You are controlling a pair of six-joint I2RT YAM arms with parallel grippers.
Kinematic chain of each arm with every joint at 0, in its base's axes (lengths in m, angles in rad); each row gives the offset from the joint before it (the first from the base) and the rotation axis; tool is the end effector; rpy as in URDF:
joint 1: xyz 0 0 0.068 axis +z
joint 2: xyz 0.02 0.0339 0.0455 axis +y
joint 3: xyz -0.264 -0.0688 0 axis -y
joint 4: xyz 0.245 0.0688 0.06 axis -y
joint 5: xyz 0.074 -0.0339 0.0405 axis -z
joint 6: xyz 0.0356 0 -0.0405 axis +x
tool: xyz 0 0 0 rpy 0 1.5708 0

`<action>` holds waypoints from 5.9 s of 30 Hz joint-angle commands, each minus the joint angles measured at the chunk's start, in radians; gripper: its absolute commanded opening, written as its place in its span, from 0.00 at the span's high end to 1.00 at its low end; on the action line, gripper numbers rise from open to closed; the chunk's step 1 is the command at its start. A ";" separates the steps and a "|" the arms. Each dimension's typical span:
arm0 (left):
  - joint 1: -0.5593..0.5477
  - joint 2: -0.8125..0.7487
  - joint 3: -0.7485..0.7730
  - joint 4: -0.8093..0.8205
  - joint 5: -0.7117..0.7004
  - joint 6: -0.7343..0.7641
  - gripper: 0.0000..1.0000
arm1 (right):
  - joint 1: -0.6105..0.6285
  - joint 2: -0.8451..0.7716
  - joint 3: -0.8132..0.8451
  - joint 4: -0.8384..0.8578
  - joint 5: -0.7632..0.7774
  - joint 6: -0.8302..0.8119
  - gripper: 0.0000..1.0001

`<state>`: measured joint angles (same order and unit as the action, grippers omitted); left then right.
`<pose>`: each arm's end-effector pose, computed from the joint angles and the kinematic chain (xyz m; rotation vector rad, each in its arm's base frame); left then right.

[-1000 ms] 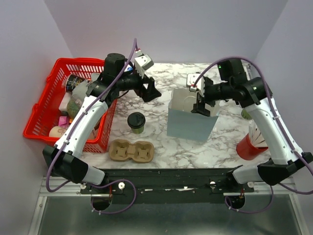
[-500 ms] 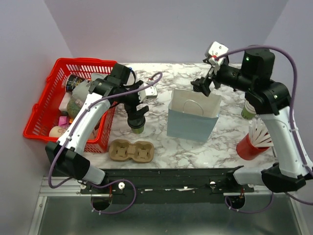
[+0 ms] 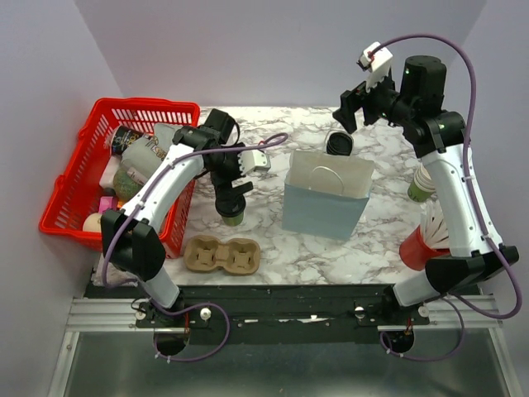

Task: Pack the takeout coffee

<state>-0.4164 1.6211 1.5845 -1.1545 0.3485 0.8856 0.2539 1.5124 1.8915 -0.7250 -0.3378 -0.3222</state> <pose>0.2879 -0.1406 0.3284 1.6926 2.0726 -0.3384 0.2983 0.0896 0.4870 -0.7550 1.7501 0.2771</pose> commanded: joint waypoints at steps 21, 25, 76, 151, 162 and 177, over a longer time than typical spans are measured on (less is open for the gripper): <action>0.004 0.049 -0.026 -0.048 0.047 0.003 0.01 | 0.002 -0.023 -0.037 0.044 -0.101 0.003 0.00; 0.004 0.049 -0.043 -0.045 0.050 0.004 0.01 | 0.002 -0.021 -0.034 0.042 -0.107 0.003 0.00; 0.002 -0.070 -0.097 0.010 0.135 0.029 0.37 | -0.122 0.081 -0.002 -0.250 -0.202 -0.331 0.01; -0.223 -0.455 0.117 0.331 0.219 -0.363 1.00 | 0.163 -0.210 -0.473 -0.059 -0.063 -0.361 0.99; -0.272 -0.327 0.146 0.280 0.265 -0.315 1.00 | 0.195 -0.213 -0.408 -0.048 -0.058 -0.400 0.99; -0.334 -0.225 0.060 0.366 0.181 -0.326 1.00 | 0.284 -0.319 -0.523 0.071 0.069 -0.301 0.99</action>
<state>-0.7116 1.4227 1.7424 -0.8555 0.6010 0.5522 0.5037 1.2385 1.4239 -0.7303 -0.3313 -0.6949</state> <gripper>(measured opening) 0.838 0.016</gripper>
